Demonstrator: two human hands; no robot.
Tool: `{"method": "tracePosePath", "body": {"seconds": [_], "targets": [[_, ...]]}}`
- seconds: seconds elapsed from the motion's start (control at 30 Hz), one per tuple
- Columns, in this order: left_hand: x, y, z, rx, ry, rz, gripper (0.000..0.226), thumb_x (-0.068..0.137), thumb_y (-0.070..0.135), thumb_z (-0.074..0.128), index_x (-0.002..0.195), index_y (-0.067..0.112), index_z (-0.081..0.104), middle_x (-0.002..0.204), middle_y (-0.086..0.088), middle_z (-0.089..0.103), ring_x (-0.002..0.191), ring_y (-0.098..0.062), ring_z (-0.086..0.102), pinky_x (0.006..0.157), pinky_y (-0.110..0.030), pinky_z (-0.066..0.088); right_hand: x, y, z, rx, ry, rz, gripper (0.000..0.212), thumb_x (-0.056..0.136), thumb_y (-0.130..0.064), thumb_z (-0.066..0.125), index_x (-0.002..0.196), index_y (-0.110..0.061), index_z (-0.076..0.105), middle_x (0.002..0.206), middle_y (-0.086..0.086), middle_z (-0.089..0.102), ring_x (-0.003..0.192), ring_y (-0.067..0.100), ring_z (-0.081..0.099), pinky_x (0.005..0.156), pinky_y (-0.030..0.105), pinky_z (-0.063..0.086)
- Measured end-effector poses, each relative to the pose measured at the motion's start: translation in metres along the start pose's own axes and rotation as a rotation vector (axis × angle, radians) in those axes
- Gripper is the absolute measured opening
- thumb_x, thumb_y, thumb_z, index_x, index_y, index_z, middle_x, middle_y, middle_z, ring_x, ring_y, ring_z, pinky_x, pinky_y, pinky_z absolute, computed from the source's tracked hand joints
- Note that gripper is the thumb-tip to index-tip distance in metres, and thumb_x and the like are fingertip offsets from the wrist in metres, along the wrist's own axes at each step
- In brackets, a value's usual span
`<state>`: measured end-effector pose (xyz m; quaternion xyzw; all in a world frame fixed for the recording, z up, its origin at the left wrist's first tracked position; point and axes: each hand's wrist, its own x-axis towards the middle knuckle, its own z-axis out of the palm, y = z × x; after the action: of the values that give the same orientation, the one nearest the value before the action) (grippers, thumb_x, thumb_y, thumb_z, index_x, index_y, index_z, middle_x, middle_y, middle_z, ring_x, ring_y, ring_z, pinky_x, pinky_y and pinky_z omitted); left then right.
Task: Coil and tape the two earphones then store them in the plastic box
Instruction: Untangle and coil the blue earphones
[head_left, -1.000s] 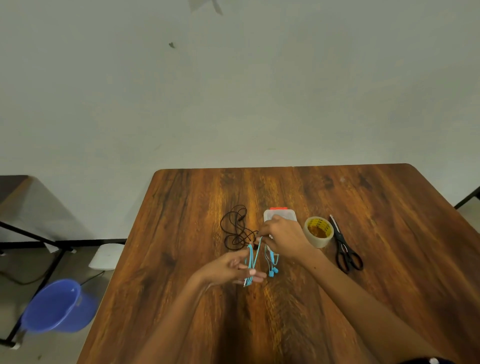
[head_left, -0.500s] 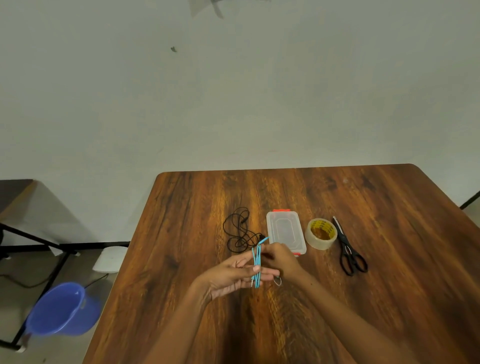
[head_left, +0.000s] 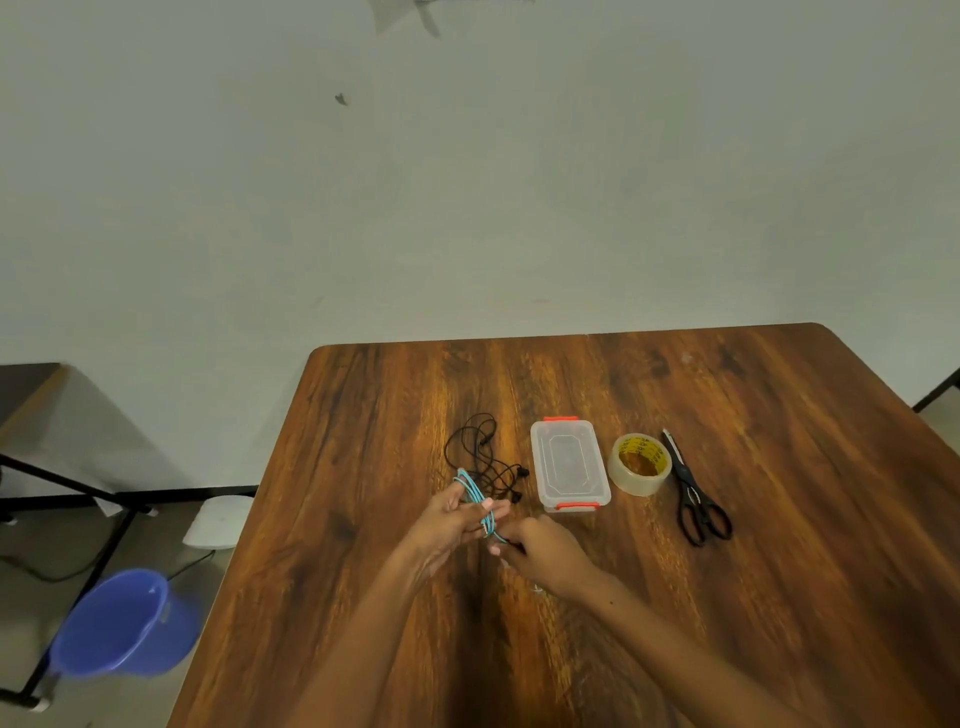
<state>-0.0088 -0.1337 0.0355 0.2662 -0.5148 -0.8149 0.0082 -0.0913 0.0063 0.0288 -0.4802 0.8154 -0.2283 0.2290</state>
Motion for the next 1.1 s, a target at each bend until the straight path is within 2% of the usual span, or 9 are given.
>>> {"method": "tracePosePath", "body": {"seconds": [0.13, 0.2, 0.27, 0.37, 0.47, 0.53, 0.67, 0.77, 1.1], "targets": [[0.004, -0.004, -0.008, -0.091, 0.114, 0.040, 0.008, 0.095, 0.003, 0.050, 0.098, 0.008, 0.044, 0.117, -0.021, 0.065, 0.104, -0.017, 0.067, 0.077, -0.023, 0.056, 0.003, -0.003, -0.003, -0.128, -0.045, -0.032, 0.025, 0.093, -0.032, 0.054, 0.086, -0.013, 0.068, 0.082, 0.004, 0.072, 0.072, 0.018, 0.065, 0.067, 0.029, 0.050], [0.003, -0.003, -0.010, -0.061, 0.136, 0.028, 0.008, 0.095, 0.003, 0.050, 0.094, 0.009, 0.045, 0.115, -0.019, 0.066, 0.108, -0.021, 0.065, 0.078, -0.025, 0.055, 0.005, -0.003, -0.003, -0.155, -0.042, -0.035, 0.025, 0.094, -0.033, 0.053, 0.091, -0.014, 0.069, 0.084, 0.003, 0.071, 0.072, 0.016, 0.063, 0.066, 0.026, 0.048], [0.001, -0.005, -0.010, 0.092, 0.141, 0.017, 0.013, 0.094, 0.004, 0.052, 0.105, 0.002, 0.046, 0.111, -0.017, 0.068, 0.098, -0.018, 0.068, 0.073, -0.023, 0.054, 0.008, -0.004, -0.007, -0.184, -0.030, -0.053, 0.023, 0.092, -0.033, 0.055, 0.098, -0.017, 0.071, 0.089, 0.001, 0.072, 0.075, 0.015, 0.063, 0.064, 0.022, 0.044], [-0.006, -0.006, -0.008, 0.291, 0.021, -0.011, 0.030, 0.093, 0.006, 0.056, 0.118, -0.006, 0.045, 0.098, -0.011, 0.070, 0.081, -0.011, 0.069, 0.067, -0.022, 0.054, 0.015, -0.005, -0.024, -0.215, -0.034, -0.074, 0.020, 0.086, -0.035, 0.063, 0.098, -0.023, 0.073, 0.090, -0.003, 0.073, 0.080, 0.014, 0.064, 0.062, 0.024, 0.045], [-0.015, 0.000, -0.007, 0.304, -0.136, -0.107, 0.028, 0.093, 0.012, 0.057, 0.120, 0.006, 0.051, 0.106, -0.009, 0.071, 0.100, -0.018, 0.068, 0.083, -0.026, 0.055, 0.021, -0.004, -0.046, -0.183, -0.089, -0.079, 0.017, 0.078, -0.034, 0.072, 0.092, -0.025, 0.075, 0.091, -0.006, 0.073, 0.081, 0.011, 0.064, 0.067, 0.029, 0.052], [-0.019, 0.005, -0.006, 0.299, -0.217, -0.163, 0.032, 0.093, 0.013, 0.057, 0.125, 0.011, 0.052, 0.116, -0.010, 0.069, 0.109, -0.020, 0.065, 0.083, -0.025, 0.054, 0.023, -0.002, -0.060, -0.155, -0.130, -0.111, 0.013, 0.078, -0.028, 0.072, 0.090, -0.024, 0.075, 0.092, -0.005, 0.073, 0.084, 0.011, 0.064, 0.071, 0.031, 0.053], [-0.025, 0.011, -0.006, 0.305, -0.418, -0.224, 0.047, 0.095, 0.012, 0.054, 0.137, 0.025, 0.042, 0.125, -0.015, 0.063, 0.117, -0.022, 0.061, 0.093, -0.027, 0.050, 0.028, 0.002, -0.083, -0.167, -0.145, -0.164, 0.015, 0.081, -0.028, 0.071, 0.092, -0.020, 0.075, 0.096, -0.003, 0.073, 0.089, 0.012, 0.064, 0.077, 0.035, 0.052], [-0.028, 0.016, -0.002, 0.294, -0.514, -0.242, 0.045, 0.095, 0.014, 0.053, 0.135, 0.032, 0.040, 0.125, -0.013, 0.063, 0.118, -0.020, 0.060, 0.093, -0.024, 0.049, 0.031, 0.004, -0.085, -0.122, -0.117, -0.189, 0.017, 0.083, -0.025, 0.070, 0.098, -0.018, 0.076, 0.098, -0.001, 0.073, 0.089, 0.012, 0.064, 0.079, 0.037, 0.053], [-0.030, 0.023, -0.003, 0.128, -0.609, -0.261, 0.048, 0.094, 0.012, 0.052, 0.138, 0.020, 0.034, 0.120, -0.014, 0.066, 0.107, -0.013, 0.065, 0.088, -0.021, 0.052, 0.026, 0.017, -0.059, -0.071, 0.055, -0.237, 0.017, 0.089, -0.010, 0.058, 0.099, -0.015, 0.071, 0.101, -0.001, 0.070, 0.092, 0.012, 0.062, 0.074, 0.025, 0.049]]}}
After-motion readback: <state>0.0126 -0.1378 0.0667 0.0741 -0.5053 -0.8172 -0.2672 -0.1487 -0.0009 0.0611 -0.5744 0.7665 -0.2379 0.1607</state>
